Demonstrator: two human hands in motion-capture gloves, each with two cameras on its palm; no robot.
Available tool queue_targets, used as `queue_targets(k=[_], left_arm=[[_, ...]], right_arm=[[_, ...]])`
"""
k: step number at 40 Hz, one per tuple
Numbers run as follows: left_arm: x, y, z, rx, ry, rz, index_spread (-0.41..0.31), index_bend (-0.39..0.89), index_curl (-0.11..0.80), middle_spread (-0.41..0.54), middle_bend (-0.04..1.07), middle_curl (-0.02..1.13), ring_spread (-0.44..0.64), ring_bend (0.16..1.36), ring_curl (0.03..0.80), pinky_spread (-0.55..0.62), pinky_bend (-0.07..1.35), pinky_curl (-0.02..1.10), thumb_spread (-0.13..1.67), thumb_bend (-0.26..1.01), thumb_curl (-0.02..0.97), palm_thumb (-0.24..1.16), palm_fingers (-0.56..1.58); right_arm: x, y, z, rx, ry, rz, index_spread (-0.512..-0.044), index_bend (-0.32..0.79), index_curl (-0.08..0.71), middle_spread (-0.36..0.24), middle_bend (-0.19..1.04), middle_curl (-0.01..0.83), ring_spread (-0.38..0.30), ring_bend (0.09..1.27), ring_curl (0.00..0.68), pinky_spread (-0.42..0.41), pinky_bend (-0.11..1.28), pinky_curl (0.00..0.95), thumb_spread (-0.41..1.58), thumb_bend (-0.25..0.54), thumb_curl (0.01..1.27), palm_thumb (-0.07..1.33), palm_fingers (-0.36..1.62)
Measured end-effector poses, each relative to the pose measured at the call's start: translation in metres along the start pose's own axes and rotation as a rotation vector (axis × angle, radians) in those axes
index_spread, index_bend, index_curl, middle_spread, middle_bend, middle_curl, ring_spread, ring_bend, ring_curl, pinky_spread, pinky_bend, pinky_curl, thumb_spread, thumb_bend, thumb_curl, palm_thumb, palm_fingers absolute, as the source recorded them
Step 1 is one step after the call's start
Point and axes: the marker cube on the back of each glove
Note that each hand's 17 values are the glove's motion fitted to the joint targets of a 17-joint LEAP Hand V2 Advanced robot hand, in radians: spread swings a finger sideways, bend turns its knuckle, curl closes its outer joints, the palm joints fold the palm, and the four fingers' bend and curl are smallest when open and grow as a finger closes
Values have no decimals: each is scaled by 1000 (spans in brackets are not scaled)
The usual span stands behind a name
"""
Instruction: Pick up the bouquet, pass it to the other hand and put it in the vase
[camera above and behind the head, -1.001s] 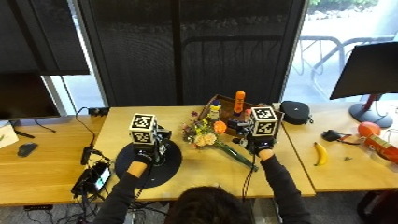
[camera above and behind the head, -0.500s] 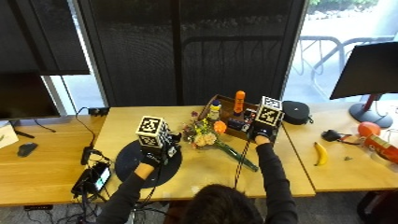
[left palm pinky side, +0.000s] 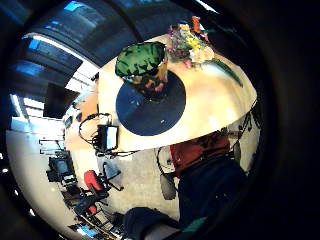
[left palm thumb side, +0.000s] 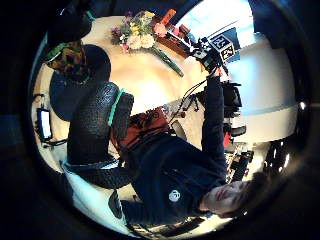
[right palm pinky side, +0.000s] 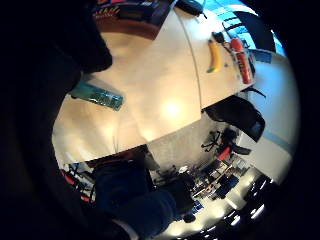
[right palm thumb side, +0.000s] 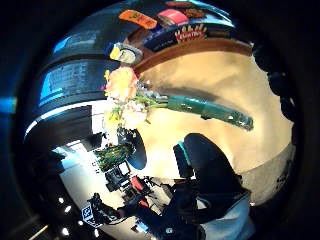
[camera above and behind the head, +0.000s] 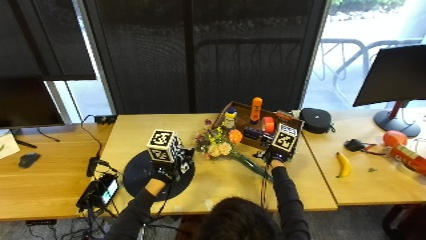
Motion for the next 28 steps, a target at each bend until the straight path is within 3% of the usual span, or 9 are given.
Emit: queue_targets(k=[2, 6, 11, 17, 28], left_arm=[[-2, -2, 2, 5, 0, 0, -156, 195, 422, -95, 238, 412, -21, 348, 314, 180, 138, 202, 1202, -16, 293, 412, 633], [-3, -2, 4, -1, 5, -2, -156, 198, 430, -95, 232, 415, -22, 343, 316, 180, 135, 201, 1203, -16, 296, 412, 636], [-2, -2, 7, -7, 0, -1, -156, 195, 434, -94, 226, 418, -24, 345, 321, 180, 132, 199, 1200, -16, 301, 417, 642], [-2, -3, 14, -27, 3, 0, -156, 192, 438, -91, 221, 423, -31, 342, 327, 168, 135, 201, 1199, -17, 305, 417, 643], [-2, -10, 24, -60, -3, -3, -156, 193, 447, -87, 210, 429, -34, 343, 337, 164, 133, 201, 1200, -16, 308, 419, 646]], right_arm=[[2, -15, 12, 34, -13, -15, -221, 19, 67, -116, 270, 414, -198, 658, 412, -121, 647, 389, 1080, -10, 314, 587, 742], [5, -12, 33, -69, -32, 31, -219, 28, 63, -111, 271, 420, -199, 658, 411, -114, 655, 388, 1068, -13, 326, 607, 716], [1, 4, 44, 71, -63, -23, -206, 69, 76, -116, 278, 427, -201, 648, 409, -103, 636, 378, 1053, -3, 350, 659, 724], [7, -1, 67, 97, -47, 75, -205, 93, 103, -119, 286, 437, -203, 631, 407, -86, 580, 364, 1041, -10, 372, 703, 721], [-2, -15, 109, 186, -108, 103, -226, 142, 169, -140, 339, 457, -202, 570, 401, -58, 399, 322, 1029, 23, 428, 853, 715]])
